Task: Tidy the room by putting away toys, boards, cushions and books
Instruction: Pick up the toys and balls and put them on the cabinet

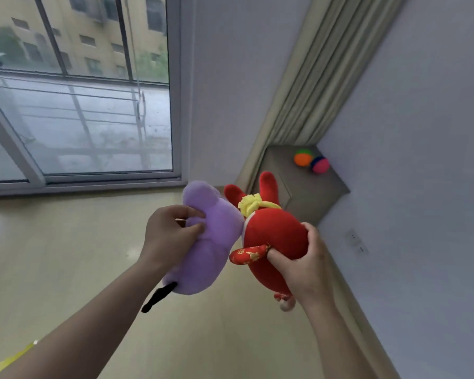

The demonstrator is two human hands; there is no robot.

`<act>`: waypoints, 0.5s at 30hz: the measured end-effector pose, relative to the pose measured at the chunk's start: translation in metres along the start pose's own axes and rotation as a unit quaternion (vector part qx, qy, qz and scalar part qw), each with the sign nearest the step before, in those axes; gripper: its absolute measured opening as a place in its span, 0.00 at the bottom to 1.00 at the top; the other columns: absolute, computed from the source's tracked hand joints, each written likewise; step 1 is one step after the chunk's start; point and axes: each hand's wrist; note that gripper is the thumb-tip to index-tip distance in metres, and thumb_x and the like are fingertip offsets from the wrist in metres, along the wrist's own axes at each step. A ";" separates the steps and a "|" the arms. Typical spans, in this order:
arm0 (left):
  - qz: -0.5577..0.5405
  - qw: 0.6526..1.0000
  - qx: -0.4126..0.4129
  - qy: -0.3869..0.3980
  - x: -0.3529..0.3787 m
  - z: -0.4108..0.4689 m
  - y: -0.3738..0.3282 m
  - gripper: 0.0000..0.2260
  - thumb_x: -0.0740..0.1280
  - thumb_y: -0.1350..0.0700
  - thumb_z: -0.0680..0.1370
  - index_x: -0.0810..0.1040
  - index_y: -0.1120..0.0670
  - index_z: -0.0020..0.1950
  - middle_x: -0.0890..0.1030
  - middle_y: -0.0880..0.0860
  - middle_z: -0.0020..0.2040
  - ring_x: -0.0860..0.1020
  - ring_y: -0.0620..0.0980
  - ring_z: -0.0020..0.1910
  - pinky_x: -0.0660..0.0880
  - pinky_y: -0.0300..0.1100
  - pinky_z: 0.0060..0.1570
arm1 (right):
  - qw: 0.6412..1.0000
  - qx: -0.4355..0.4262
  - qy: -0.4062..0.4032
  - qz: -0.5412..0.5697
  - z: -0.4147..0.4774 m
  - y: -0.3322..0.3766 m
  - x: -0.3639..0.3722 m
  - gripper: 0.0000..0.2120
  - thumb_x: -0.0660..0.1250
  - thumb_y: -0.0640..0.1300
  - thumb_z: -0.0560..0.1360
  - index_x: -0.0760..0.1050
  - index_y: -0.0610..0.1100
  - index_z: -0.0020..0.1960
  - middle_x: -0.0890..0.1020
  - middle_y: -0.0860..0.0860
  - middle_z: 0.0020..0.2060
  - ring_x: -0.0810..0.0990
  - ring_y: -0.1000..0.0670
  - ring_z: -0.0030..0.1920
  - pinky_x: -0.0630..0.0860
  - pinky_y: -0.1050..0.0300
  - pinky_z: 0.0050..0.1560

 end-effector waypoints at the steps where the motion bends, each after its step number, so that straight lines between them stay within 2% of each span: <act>1: 0.005 1.000 0.004 0.012 0.012 0.007 -0.005 0.09 0.72 0.61 0.69 0.83 0.46 0.37 0.83 0.43 0.35 0.77 0.34 0.31 0.69 0.26 0.31 | 1.000 0.012 -0.005 -0.001 0.008 -0.007 -0.006 0.40 0.75 0.56 0.63 0.61 0.55 0.70 0.71 0.55 0.59 0.74 0.50 0.55 0.78 0.55 0.42; 3: 0.009 0.999 0.006 0.037 0.036 0.024 -0.011 0.09 0.72 0.61 0.69 0.83 0.47 0.37 0.82 0.43 0.34 0.77 0.34 0.31 0.69 0.25 0.30 | 0.999 0.034 -0.014 -0.004 0.027 -0.020 -0.014 0.39 0.75 0.55 0.64 0.60 0.56 0.70 0.70 0.55 0.60 0.74 0.50 0.55 0.72 0.64 0.31; 5: 0.011 0.998 0.011 0.061 0.059 0.046 -0.015 0.08 0.72 0.62 0.69 0.83 0.47 0.37 0.82 0.43 0.33 0.77 0.34 0.31 0.70 0.25 0.30 | 0.999 0.046 -0.020 -0.013 0.049 -0.030 -0.020 0.39 0.74 0.55 0.65 0.60 0.55 0.71 0.69 0.56 0.60 0.72 0.51 0.54 0.69 0.66 0.31; 7: 0.016 0.997 0.011 0.078 0.081 0.073 -0.018 0.09 0.72 0.62 0.69 0.83 0.47 0.37 0.81 0.38 0.34 0.77 0.34 0.32 0.70 0.27 0.31 | 0.998 0.054 -0.029 -0.015 0.076 -0.038 -0.023 0.39 0.74 0.55 0.66 0.59 0.55 0.71 0.68 0.57 0.58 0.71 0.52 0.53 0.71 0.63 0.35; 9: 0.006 0.996 0.004 0.087 0.099 0.101 -0.022 0.09 0.72 0.61 0.69 0.83 0.47 0.37 0.81 0.38 0.33 0.77 0.35 0.31 0.71 0.31 0.34 | 0.997 0.064 -0.042 -0.024 0.103 -0.042 -0.026 0.39 0.75 0.55 0.66 0.60 0.54 0.71 0.68 0.57 0.58 0.71 0.52 0.53 0.73 0.61 0.39; 12: 0.008 0.994 0.000 0.107 0.125 0.148 -0.032 0.08 0.71 0.61 0.69 0.83 0.47 0.37 0.82 0.38 0.33 0.77 0.34 0.32 0.69 0.34 0.35 | 0.993 0.098 -0.058 -0.031 0.146 -0.046 -0.026 0.39 0.75 0.54 0.67 0.60 0.53 0.72 0.69 0.56 0.58 0.71 0.52 0.52 0.66 0.71 0.27; 14: 0.013 0.992 -0.003 0.128 0.138 0.177 -0.040 0.08 0.70 0.62 0.70 0.83 0.48 0.37 0.81 0.38 0.33 0.76 0.33 0.32 0.68 0.33 0.34 | 0.990 0.120 -0.061 -0.030 0.169 -0.048 -0.026 0.38 0.74 0.53 0.67 0.60 0.53 0.72 0.69 0.56 0.58 0.71 0.52 0.52 0.65 0.71 0.27; 15: 0.014 0.990 -0.002 0.140 0.147 0.194 -0.044 0.08 0.70 0.62 0.70 0.83 0.49 0.37 0.82 0.38 0.33 0.76 0.33 0.32 0.67 0.33 0.34 | 0.989 0.128 -0.066 -0.030 0.183 -0.049 -0.027 0.38 0.74 0.53 0.67 0.60 0.53 0.72 0.70 0.55 0.58 0.71 0.52 0.52 0.68 0.69 0.30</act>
Point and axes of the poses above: each hand's wrist, its own z-axis towards the middle knuckle, its own x-axis out of the palm, y = z × x
